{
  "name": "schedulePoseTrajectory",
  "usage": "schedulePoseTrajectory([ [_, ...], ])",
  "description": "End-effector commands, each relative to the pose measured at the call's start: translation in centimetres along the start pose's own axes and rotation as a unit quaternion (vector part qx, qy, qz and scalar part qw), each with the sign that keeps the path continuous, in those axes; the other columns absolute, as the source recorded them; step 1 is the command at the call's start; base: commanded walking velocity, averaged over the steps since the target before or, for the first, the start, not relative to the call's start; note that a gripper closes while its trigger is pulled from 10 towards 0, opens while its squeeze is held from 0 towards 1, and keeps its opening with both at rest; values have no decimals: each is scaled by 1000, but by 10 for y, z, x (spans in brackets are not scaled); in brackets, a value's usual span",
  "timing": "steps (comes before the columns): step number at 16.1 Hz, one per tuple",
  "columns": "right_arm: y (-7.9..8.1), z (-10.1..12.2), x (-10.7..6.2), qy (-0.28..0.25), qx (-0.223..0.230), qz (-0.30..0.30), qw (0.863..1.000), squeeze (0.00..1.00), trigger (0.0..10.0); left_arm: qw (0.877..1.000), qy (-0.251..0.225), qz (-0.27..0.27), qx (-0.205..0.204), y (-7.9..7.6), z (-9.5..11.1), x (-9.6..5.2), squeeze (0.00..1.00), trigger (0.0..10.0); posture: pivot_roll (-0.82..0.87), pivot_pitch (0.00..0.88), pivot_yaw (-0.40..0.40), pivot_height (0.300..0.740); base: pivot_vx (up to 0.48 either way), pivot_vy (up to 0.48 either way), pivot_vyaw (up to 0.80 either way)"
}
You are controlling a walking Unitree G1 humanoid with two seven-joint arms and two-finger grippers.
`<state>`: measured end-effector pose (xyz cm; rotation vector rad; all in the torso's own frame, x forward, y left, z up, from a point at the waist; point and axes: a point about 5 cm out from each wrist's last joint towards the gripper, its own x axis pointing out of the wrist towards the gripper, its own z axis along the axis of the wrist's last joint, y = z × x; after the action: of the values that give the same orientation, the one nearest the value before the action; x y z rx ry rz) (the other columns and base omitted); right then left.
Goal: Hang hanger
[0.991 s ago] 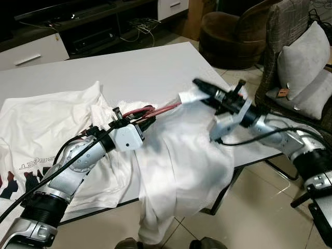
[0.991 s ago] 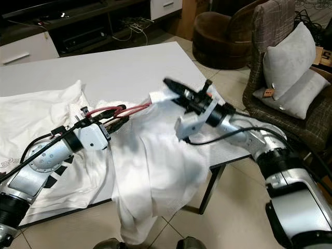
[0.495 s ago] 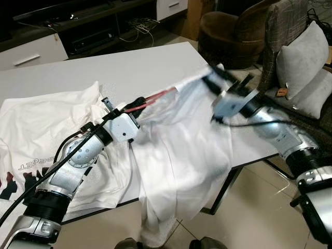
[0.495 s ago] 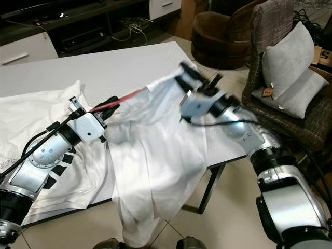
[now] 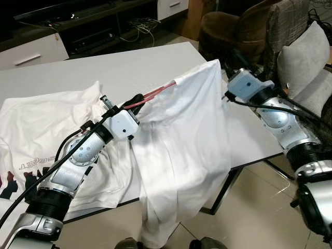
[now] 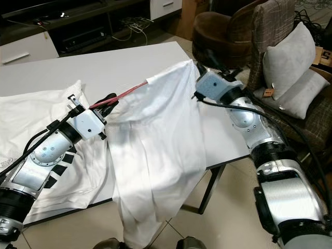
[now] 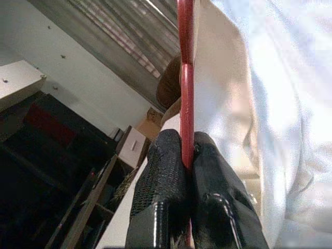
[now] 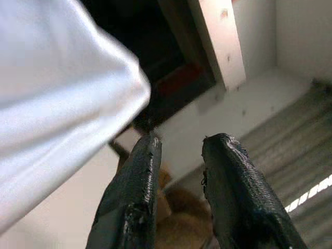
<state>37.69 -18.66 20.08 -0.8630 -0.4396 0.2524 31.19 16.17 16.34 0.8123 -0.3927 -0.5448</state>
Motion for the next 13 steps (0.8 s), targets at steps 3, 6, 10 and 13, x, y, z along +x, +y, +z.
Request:
schedulePoseTrajectory([
  [3, -14, -4, 5, 28, 55, -31, 998, 0, 2824, 1000, 3, 27, -3, 11, -1, 1, 0, 0, 2, 0, 35, 736, 0, 0, 0],
  [6, -4, 5, 7, -4, 76, 1, 997, 0, 0, 1000, 2, 30, -5, 11, 0, 1, 0, 0, 2, 0, 35, 736, 0, 0, 0],
  [10, 11, 2, 5, 13, 126, 8, 992, 0, 7216, 995, 15, 68, -73, 9, -3, 2, 0, 7882, -1, 0, 46, 736, 0, 0, 0],
  [13, 18, -17, -11, 71, 282, -102, 951, 0, 10000, 989, 25, 74, -124, -5, -1, 5, 0, 10000, -7, 0, 60, 736, 0, 0, 0],
])
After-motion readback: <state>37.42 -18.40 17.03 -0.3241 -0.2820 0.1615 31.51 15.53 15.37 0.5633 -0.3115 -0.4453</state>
